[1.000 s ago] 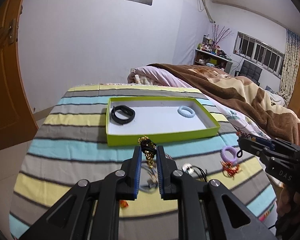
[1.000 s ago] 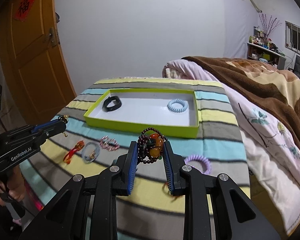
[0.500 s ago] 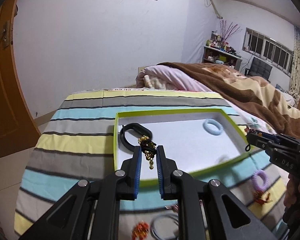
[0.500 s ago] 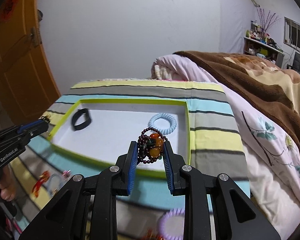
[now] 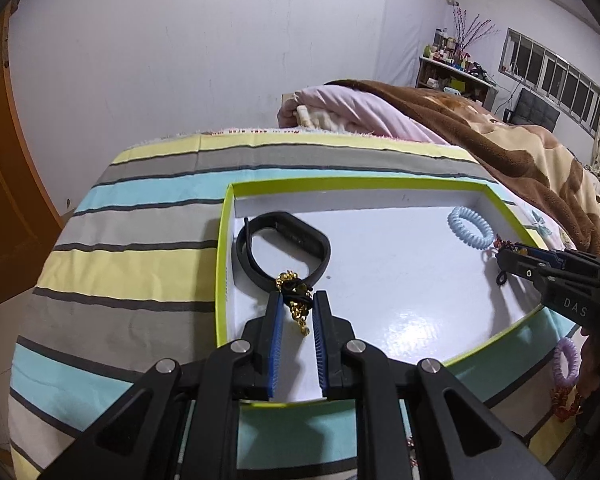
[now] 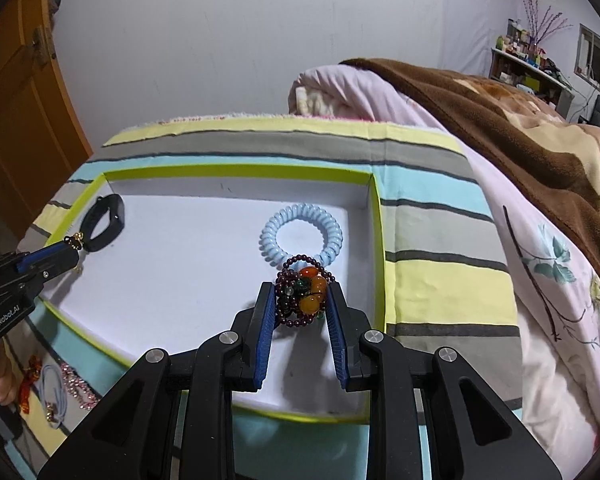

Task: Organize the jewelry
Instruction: 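Carry both items into the lime-green box and open both tools to release them, then withdraw both tools from the box back toward the remaining jewelry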

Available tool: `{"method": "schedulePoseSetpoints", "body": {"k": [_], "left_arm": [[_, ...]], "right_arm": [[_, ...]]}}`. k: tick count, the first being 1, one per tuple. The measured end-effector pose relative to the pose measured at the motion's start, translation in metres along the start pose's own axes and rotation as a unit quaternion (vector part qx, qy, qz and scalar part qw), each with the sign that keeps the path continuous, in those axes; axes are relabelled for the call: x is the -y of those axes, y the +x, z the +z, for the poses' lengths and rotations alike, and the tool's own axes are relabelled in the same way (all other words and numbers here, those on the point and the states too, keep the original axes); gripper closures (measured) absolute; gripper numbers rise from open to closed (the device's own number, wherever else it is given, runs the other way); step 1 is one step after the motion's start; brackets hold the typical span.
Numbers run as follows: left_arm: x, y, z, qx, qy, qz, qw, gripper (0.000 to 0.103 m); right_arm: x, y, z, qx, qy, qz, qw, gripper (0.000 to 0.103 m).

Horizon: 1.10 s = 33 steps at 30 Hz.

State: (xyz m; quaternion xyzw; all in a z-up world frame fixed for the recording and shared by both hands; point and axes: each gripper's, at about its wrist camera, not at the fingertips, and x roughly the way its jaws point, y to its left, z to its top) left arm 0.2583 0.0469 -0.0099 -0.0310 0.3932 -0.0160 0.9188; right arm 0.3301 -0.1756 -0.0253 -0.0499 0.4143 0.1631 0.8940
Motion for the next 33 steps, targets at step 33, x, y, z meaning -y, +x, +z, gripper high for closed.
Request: {"method": "schedulePoseSetpoints", "body": {"k": [33], "left_arm": [[0.019, -0.114, -0.061, 0.072, 0.003, 0.001, 0.9974, 0.079]], "right_arm": [[-0.034, -0.142, -0.082, 0.104, -0.003, 0.026, 0.994, 0.073]]}}
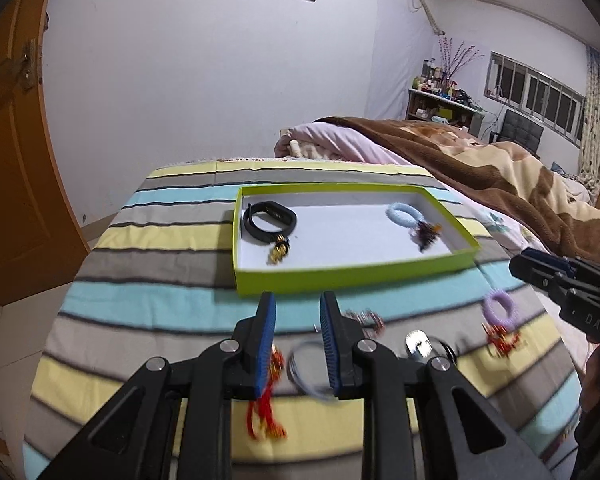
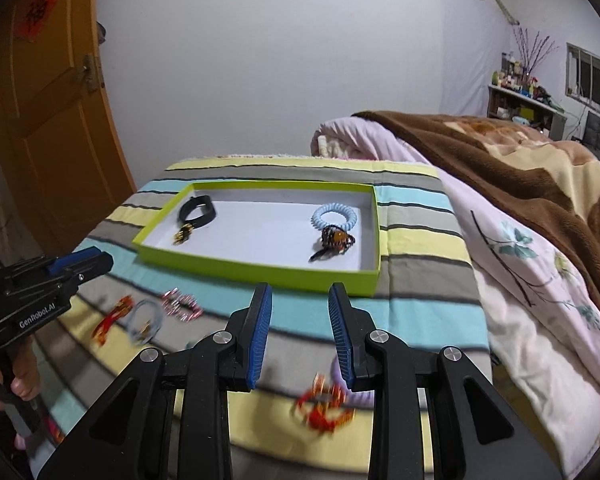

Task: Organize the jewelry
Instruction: 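Withdraw both tools from the box back toward the remaining jewelry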

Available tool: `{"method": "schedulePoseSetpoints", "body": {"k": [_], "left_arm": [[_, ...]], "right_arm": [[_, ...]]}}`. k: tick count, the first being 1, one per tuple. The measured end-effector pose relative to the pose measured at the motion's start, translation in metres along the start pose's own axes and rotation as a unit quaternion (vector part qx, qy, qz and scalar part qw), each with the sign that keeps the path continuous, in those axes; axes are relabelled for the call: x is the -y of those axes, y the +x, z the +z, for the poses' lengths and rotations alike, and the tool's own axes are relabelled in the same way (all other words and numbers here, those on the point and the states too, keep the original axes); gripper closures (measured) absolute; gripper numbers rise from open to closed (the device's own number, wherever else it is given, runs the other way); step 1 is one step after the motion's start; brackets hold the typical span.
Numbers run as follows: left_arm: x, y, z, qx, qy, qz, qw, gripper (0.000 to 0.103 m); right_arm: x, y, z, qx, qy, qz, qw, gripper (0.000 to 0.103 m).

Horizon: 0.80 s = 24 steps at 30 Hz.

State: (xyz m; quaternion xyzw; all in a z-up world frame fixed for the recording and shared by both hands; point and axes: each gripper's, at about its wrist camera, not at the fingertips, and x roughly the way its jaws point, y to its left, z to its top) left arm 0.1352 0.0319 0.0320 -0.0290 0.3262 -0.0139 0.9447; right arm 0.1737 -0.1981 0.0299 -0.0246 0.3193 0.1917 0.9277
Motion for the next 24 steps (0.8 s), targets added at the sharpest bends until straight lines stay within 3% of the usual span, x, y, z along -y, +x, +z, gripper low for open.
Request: {"method": "schedulePoseSetpoints", "body": {"k": [14, 24], "left_arm": [[0.016, -0.077, -0.048, 0.026, 0.001, -0.007, 0.9996, 0.077], [0.02, -0.099, -0.067, 0.032, 0.007, -0.009, 0.9994, 0.075]], "right_arm": [[-0.022, -0.082, -0.051, 0.033, -0.009, 0.006, 0.999, 0.073], [-0.026, -0.096, -0.069, 0.028, -0.002, 0.011, 1.0, 0.073]]}}
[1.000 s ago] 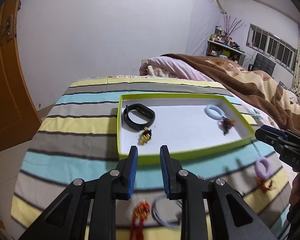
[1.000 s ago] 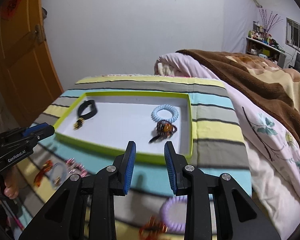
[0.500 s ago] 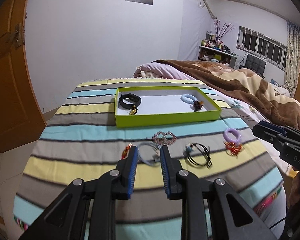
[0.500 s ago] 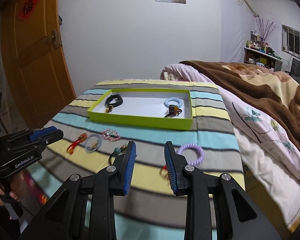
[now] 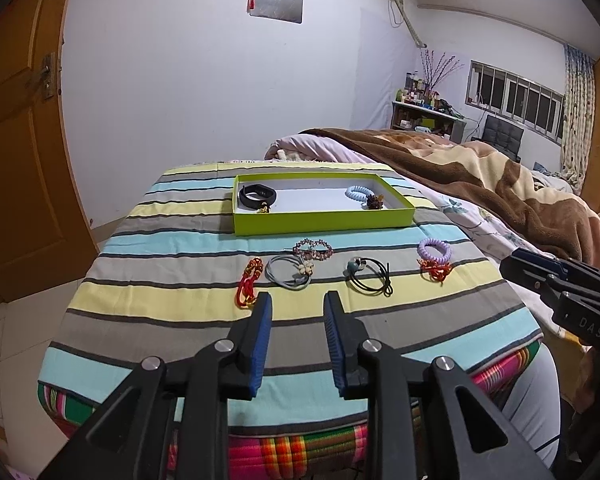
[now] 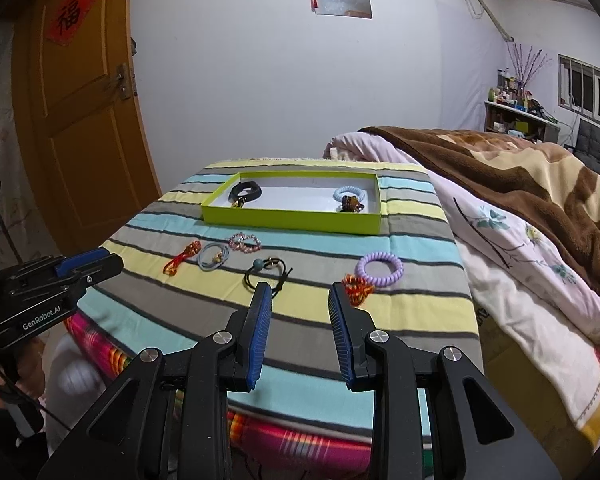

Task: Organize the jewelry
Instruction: 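Withdraw both tools from the box back toward the remaining jewelry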

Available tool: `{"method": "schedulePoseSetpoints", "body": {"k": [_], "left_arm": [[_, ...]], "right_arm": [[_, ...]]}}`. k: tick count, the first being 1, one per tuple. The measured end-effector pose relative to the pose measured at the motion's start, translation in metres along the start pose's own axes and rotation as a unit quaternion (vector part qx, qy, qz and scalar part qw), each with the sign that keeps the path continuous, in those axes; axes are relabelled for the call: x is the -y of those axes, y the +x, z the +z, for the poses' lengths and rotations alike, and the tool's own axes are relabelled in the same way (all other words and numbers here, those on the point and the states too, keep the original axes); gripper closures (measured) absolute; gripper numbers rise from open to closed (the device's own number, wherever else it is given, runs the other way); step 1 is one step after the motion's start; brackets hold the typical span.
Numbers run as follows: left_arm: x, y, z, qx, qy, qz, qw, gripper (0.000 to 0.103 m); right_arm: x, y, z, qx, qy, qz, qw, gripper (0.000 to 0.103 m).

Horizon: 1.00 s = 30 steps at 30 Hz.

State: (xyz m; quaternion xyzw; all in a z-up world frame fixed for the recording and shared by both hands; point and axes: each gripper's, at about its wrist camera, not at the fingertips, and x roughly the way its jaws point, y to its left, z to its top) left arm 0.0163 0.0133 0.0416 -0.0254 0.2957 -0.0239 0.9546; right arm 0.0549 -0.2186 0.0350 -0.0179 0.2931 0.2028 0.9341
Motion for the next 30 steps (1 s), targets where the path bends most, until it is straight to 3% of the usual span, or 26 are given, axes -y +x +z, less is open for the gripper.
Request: {"method": "schedulePoseSetpoints", "body": {"k": [12, 30], "left_arm": [[0.0, 0.016, -0.003, -0.016, -0.004, -0.003, 0.9999, 0.075], [0.002, 0.081, 0.008, -0.06, -0.006, -0.017, 0.998, 0.073]], "right_arm": [[0.015, 0.013, -0.004, -0.014, 0.016, -0.008, 1.0, 0.073], [0.043, 0.074, -0.002, -0.061, 0.04, -0.012, 0.997, 0.073]]}}
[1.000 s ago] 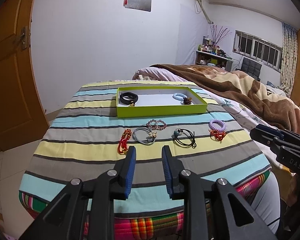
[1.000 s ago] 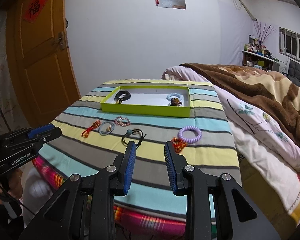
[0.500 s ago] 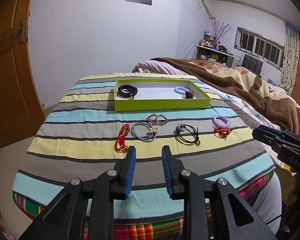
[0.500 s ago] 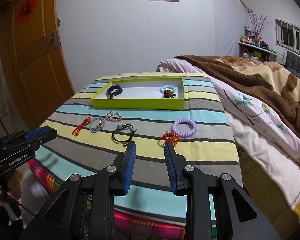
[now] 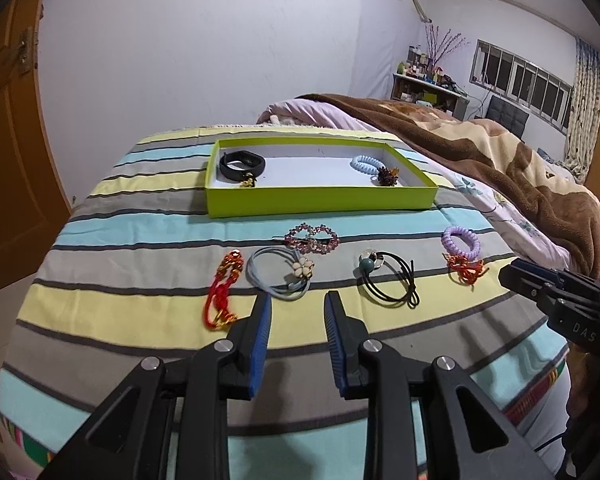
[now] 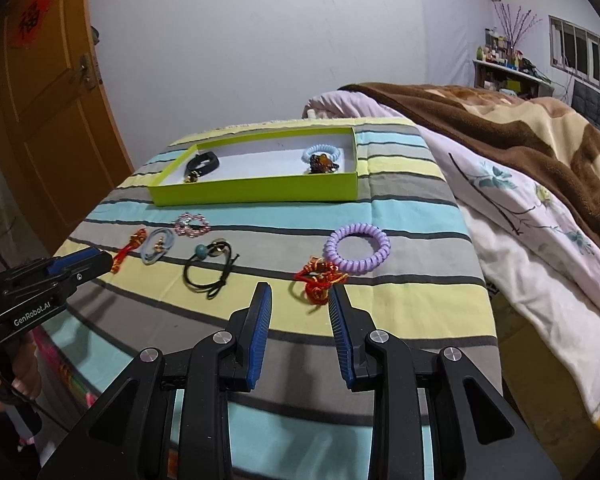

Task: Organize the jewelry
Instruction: 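Withdraw both tools from the box back toward the remaining jewelry, then grasp the red knotted charm with the right tool while the left tool grasps the grey flower hair tie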

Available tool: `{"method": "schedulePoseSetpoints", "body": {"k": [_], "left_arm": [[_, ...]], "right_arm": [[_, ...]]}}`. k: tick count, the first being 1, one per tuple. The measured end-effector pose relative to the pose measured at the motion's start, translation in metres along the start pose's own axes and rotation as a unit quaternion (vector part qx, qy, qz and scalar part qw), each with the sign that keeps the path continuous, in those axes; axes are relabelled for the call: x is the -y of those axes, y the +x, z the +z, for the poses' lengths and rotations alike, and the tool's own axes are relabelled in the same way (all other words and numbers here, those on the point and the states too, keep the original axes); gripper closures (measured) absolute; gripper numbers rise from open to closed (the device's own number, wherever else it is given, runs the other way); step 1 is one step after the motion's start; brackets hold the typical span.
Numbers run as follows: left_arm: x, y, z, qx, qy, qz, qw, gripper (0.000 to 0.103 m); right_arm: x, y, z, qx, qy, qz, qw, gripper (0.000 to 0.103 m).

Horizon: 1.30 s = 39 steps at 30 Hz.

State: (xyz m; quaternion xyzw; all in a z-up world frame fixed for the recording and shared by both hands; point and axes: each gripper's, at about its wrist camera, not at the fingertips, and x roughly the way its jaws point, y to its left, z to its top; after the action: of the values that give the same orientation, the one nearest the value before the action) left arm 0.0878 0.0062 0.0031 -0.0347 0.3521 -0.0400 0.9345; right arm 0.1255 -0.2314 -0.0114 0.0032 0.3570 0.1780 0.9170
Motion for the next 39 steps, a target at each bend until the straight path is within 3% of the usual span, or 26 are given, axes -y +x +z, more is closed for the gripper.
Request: {"method": "schedulePoseSetpoints", "body": {"k": [21, 24, 27, 30, 39], "left_arm": [[0.007, 0.067, 0.019, -0.065, 0.009, 0.016, 0.9977, 0.071], [0.007, 0.066, 0.019, -0.063, 0.012, 0.016, 0.9978, 0.073], [0.006, 0.065, 0.019, -0.062, 0.01, 0.016, 0.9979, 0.086], [0.006, 0.064, 0.018, -0.06, 0.01, 0.014, 0.9981, 0.086], [0.003, 0.043, 0.015, -0.032, 0.005, -0.01, 0.9994, 0.087]], "right_arm": [[0.008, 0.053, 0.01, -0.06, -0.001, -0.024, 0.998, 0.073], [0.009, 0.056, 0.014, -0.064, 0.001, -0.026, 0.998, 0.073], [0.01, 0.057, 0.015, -0.064, 0.007, -0.025, 0.998, 0.073], [0.011, 0.056, 0.014, -0.063, 0.011, -0.024, 0.998, 0.084], [0.006, 0.037, 0.012, -0.043, 0.014, -0.01, 0.999, 0.086]]}}
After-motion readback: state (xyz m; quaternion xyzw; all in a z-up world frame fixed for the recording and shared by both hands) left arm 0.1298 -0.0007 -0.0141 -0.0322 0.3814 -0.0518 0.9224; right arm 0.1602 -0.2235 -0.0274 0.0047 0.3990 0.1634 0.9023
